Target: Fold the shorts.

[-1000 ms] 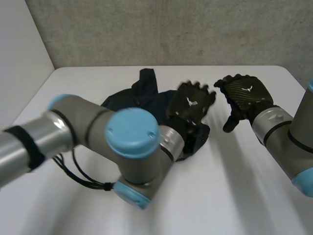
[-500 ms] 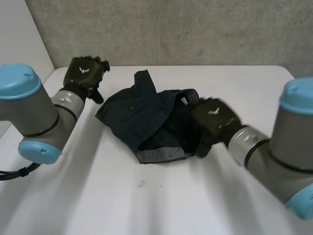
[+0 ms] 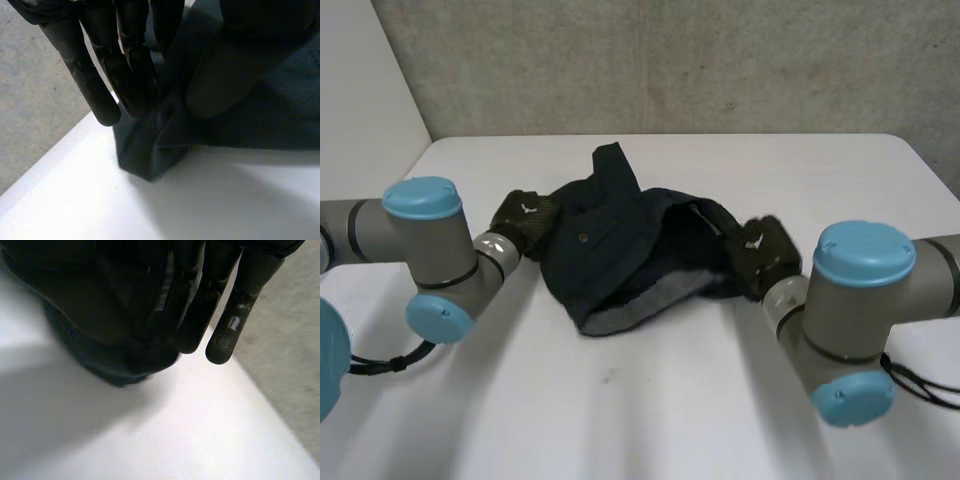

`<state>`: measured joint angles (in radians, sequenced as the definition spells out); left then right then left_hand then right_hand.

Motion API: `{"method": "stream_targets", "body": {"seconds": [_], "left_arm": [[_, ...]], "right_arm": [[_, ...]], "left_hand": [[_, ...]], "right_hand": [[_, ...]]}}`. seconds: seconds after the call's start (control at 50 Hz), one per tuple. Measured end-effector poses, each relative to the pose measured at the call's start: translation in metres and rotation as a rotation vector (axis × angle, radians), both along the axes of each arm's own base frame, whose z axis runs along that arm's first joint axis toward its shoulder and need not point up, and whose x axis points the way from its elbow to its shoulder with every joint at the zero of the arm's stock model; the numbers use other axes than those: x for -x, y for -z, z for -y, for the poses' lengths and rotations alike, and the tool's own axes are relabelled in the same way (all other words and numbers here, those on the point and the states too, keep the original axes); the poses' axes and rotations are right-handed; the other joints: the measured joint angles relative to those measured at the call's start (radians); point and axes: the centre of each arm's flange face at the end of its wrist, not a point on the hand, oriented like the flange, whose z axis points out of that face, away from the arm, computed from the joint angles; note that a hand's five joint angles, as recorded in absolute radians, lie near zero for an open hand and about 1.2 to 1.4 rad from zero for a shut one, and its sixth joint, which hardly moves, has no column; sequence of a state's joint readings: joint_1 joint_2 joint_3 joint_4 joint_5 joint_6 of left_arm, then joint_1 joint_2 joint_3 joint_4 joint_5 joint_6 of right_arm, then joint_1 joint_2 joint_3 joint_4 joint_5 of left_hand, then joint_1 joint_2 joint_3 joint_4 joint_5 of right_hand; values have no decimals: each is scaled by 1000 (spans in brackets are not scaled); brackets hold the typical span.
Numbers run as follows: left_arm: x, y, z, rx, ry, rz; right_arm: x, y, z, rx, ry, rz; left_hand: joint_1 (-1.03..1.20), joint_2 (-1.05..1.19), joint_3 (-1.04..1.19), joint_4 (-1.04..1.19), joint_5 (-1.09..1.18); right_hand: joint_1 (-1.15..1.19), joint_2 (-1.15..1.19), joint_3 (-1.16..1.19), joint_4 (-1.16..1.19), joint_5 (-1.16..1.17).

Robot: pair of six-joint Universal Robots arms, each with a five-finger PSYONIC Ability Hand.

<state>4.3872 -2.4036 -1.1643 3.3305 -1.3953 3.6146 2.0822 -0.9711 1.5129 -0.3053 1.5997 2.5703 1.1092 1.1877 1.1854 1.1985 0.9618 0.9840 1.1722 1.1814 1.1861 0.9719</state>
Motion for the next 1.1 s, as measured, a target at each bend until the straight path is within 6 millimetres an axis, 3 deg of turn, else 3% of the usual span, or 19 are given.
{"method": "stream_targets", "body": {"seconds": [0.1,0.18,0.26,0.38,0.42,0.44,0.5,0.52,0.56,0.66,0.7,0.76,0.84,0.9,0.92,0.94,0.96,1.04,1.1], "left_arm": [[4,-23,-38,-68,11,22],[16,-43,-88,-124,63,18],[27,-54,-124,-161,102,-27],[43,-63,-161,-216,136,-130],[49,-66,-171,-230,142,-169],[52,-68,-175,-233,142,-188],[56,-71,-180,-232,133,-216],[56,-75,-180,-220,111,-235],[53,-78,-178,-204,80,-245],[35,-87,-159,-151,-26,-244],[19,-92,-144,-119,-87,-225],[1,-97,-131,-92,-143,-201],[-19,-100,-118,-72,-193,-180],[-25,-100,-115,-70,-204,-177],[-32,-100,-110,-72,-212,-176],[-34,-100,-108,-75,-210,-177],[-38,-98,-105,-86,-198,-180],[-45,-91,-94,-129,-138,-194],[-48,-82,-89,-169,-97,-202]], "right_arm": [[9,-13,52,150,58,-3],[17,-22,100,268,98,3],[18,-22,127,331,69,24],[14,-10,142,363,-39,53],[13,-3,143,356,-67,57],[13,1,143,346,-82,60],[16,5,141,321,-86,66],[23,2,138,287,-66,83],[30,-6,133,250,-38,106],[49,-43,108,123,44,222],[57,-60,84,14,87,311],[63,-69,55,-123,124,393],[63,-70,14,-309,144,467],[61,-69,4,-344,140,477],[53,-67,-22,-427,114,491],[51,-66,-27,-439,105,492],[42,-62,-46,-479,64,489],[21,-52,-76,-507,-26,472],[11,-45,-85,-498,-58,464]], "left_hand": [[0,2,1,0,0],[0,6,5,1,0],[0,7,6,1,0],[0,-3,-1,-8,-1],[-87,-122,-121,-133,-87],[-255,-304,-286,-301,-242],[-380,-426,-419,-436,-373],[-505,-592,-584,-595,-534],[-619,-691,-684,-707,-648],[-645,-733,-723,-754,-698],[-645,-737,-723,-754,-700],[-645,-738,-723,-756,-702],[-645,-739,-723,-759,-702],[-645,-739,-723,-759,-702],[-645,-739,-723,-759,-702],[-645,-739,-723,-759,-702],[-645,-739,-723,-759,-702],[-645,-739,-723,-759,-702],[-645,-739,-723,-759,-702]], "right_hand": [[0,0,0,0,0],[10,0,0,1,11],[10,0,0,1,14],[8,-2,-2,0,14],[-47,-70,-73,-61,-40],[-277,-337,-339,-342,-295],[-277,-337,-339,-342,-295],[-583,-717,-720,-726,-679],[-583,-717,-720,-726,-679],[-608,-747,-756,-771,-728],[-608,-747,-756,-771,-728],[-608,-745,-755,-768,-725],[-608,-744,-754,-766,-714],[-605,-744,-754,-762,-708],[-604,-744,-753,-756,-701],[-604,-744,-753,-755,-700],[-604,-744,-753,-746,-696],[-604,-744,-753,-741,-697],[-604,-744,-753,-741,-696]]}}
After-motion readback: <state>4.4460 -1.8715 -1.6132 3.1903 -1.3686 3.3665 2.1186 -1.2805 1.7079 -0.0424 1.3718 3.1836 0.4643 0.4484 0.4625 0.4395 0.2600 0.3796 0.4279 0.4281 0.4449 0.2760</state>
